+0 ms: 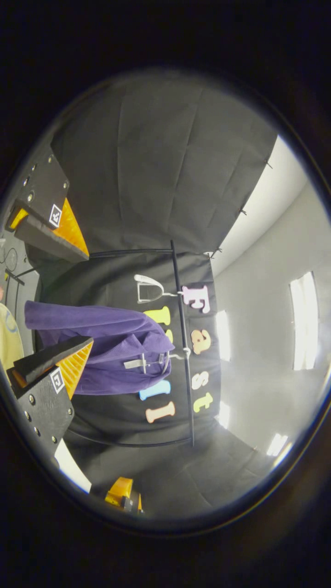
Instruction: Grasp the clothes on the hanger with both hands and then place them into the laundry hamper below.
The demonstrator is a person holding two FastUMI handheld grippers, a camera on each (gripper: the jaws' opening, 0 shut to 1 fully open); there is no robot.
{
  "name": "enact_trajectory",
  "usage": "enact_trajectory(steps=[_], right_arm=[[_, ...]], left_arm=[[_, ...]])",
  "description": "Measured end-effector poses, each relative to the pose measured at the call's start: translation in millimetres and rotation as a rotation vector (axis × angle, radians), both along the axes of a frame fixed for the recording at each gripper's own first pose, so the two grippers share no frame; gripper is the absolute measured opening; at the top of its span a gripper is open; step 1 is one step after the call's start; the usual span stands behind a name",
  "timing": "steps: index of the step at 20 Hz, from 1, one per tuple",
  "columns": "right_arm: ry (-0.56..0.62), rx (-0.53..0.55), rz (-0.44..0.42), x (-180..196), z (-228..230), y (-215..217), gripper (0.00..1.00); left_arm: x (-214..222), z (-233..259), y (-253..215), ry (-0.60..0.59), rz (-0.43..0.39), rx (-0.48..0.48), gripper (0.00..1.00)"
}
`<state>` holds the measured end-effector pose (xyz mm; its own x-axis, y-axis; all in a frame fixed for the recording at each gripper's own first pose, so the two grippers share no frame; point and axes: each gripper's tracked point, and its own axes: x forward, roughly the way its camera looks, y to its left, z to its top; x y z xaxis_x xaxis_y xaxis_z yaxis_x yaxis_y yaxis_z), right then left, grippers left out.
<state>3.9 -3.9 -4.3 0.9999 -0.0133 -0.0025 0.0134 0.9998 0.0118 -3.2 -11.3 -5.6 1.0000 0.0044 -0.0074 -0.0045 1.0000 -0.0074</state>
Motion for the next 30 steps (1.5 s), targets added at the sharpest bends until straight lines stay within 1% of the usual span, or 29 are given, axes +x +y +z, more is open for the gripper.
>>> enact_trajectory(steps=[4,5,6,9,10,11,13,15,16,17,20,21,22,26,30], right_arm=[[-0.005,0.006,0.0,0,3,-6,0.96],[-0.01,0.006,0.0,1,5,-8,0.96],[-0.014,0.006,0.001,2,7,-8,0.96],[-0.015,0.0,0.018,11,11,-5,0.96],[-0.025,-0.002,0.021,15,16,-5,0.96],[-0.037,-0.001,0.024,19,21,-7,0.96],[-0.054,0.004,0.027,29,28,-9,0.96],[-0.063,0.008,0.033,41,33,-10,0.96],[-0.068,0.009,0.037,48,35,-10,0.96],[-0.071,0.009,0.041,56,38,-10,0.96],[-0.081,0.014,0.065,80,44,-5,0.96],[-0.081,0.012,0.074,89,45,-3,0.96],[-0.084,0.01,0.084,97,47,-1,0.96],[-0.084,0.017,0.123,129,54,10,0.96],[-0.117,0.012,0.159,159,64,19,0.96]], left_arm=[[0,5,-4,-0.003,0.001,0.007,0.94],[1,6,-6,-0.006,-0.001,0.008,0.99],[1,7,-8,-0.009,-0.002,0.01,0.94],[7,7,-14,-0.001,-0.006,0.009,0.93],[10,8,-18,0.001,-0.01,0.007,0.99],[12,12,-20,-0.002,-0.012,0.008,0.93],[19,17,-26,-0.008,-0.009,0.009,0.93],[31,22,-36,-0.011,-0.014,-0.002,0.93],[37,25,-42,-0.012,-0.016,-0.008,0.88],[44,28,-47,-0.014,-0.017,-0.014,0.93],[69,36,-69,-0.02,-0.031,-0.031,0.94],[79,37,-78,-0.022,-0.035,-0.034,0.87],[88,39,-86,-0.025,-0.038,-0.036,0.94],[124,53,-112,-0.041,-0.042,-0.063,0.93],[168,57,-130,-0.037,-0.041,-0.098,0.93]])
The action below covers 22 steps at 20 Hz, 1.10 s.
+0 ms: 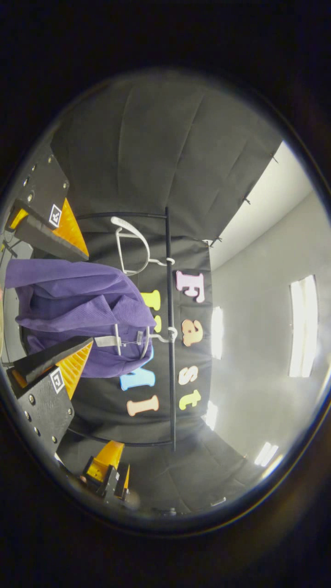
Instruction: Grasp the clothes on the hanger with both hands and then place them into the laundry hamper below.
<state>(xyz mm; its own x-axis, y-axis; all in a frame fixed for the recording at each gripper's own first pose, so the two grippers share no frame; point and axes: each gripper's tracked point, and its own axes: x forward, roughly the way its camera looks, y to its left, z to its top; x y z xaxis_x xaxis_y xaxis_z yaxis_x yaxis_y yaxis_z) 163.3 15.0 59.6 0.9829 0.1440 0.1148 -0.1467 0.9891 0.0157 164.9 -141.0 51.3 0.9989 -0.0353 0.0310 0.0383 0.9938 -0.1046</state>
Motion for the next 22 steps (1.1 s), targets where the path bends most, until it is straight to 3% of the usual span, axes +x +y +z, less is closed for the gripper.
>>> enact_trajectory(steps=[10,22], right_arm=[[-0.002,0.015,0.109,85,-7,36,0.96],[0.097,0.07,0.226,175,-49,90,0.95]], left_arm=[[106,-22,-61,0.007,-0.004,-0.001,0.94],[214,-70,-77,0.046,0.135,0.016,0.93]])
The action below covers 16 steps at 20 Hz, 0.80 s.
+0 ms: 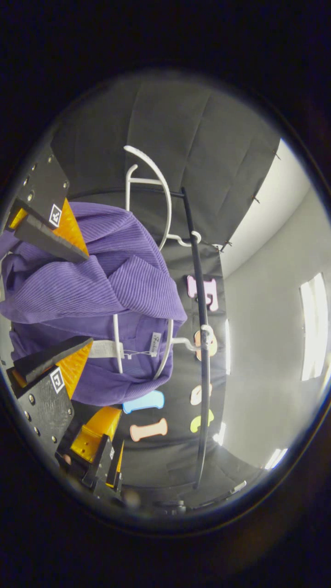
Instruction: Grasp the clothes on the hanger with both hands and then place them into the laundry hamper below.
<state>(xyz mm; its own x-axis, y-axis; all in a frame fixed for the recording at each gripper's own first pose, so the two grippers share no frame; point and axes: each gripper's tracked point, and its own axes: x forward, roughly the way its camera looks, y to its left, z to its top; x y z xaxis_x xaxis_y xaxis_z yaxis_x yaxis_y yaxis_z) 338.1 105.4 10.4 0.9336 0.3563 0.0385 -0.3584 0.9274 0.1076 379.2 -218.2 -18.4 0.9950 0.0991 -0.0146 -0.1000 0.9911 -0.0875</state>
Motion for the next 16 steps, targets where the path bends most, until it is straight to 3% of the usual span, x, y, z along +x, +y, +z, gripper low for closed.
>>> enact_trajectory(steps=[5,8,10,14,15,16], right_arm=[[0.046,0.006,0.03,30,-27,17,0.95],[0.05,0.008,-0.013,48,-36,21,0.95],[0.042,-0.005,-0.037,60,-41,25,0.95],[0.111,-0.024,-0.021,70,-67,35,0.95],[0.127,-0.02,-0.018,71,-72,37,0.92],[0.146,-0.011,-0.009,72,-76,39,0.83]], left_arm=[[22,-15,7,0.009,0.053,-0.02,0.93],[37,-27,15,0.033,0.099,-0.037,0.93],[42,-32,20,0.035,0.131,-0.029,0.99],[46,-40,25,0.037,0.161,-0.001,0.99],[46,-42,24,0.039,0.164,0.01,0.99],[48,-42,26,0.042,0.162,0.014,0.95]])
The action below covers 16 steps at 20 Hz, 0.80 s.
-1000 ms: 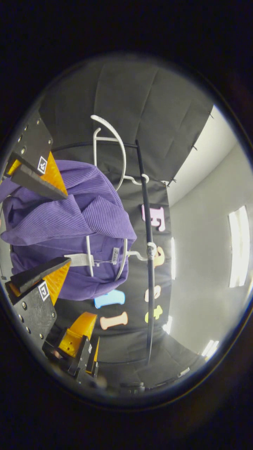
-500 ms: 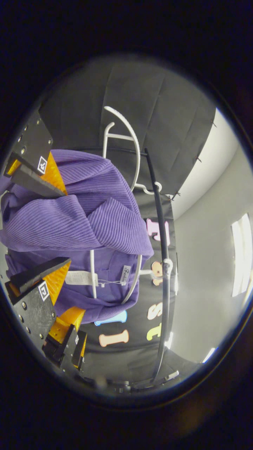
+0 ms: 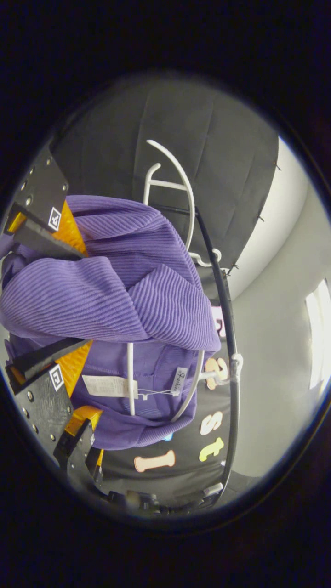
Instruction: Grasp the clothes on the hanger with both hands and then place them into the laundry hamper below.
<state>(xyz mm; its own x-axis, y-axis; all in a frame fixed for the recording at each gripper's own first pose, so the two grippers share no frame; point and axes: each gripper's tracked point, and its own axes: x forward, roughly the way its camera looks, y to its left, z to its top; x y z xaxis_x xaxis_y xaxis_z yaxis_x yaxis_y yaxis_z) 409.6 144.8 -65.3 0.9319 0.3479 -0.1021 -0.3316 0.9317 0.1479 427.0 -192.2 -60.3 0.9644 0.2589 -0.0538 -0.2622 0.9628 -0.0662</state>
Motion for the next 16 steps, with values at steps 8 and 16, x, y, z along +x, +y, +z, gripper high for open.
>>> enact_trajectory(steps=[8,16], right_arm=[[0.036,0.085,0.027,0,4,-1,0.05],[-0.133,0.068,-0.099,-15,59,-48,0.04]], left_arm=[[-9,8,3,-0.017,-0.08,0.008,0.4],[-62,48,19,-0.068,-0.159,0.039,0.06]])
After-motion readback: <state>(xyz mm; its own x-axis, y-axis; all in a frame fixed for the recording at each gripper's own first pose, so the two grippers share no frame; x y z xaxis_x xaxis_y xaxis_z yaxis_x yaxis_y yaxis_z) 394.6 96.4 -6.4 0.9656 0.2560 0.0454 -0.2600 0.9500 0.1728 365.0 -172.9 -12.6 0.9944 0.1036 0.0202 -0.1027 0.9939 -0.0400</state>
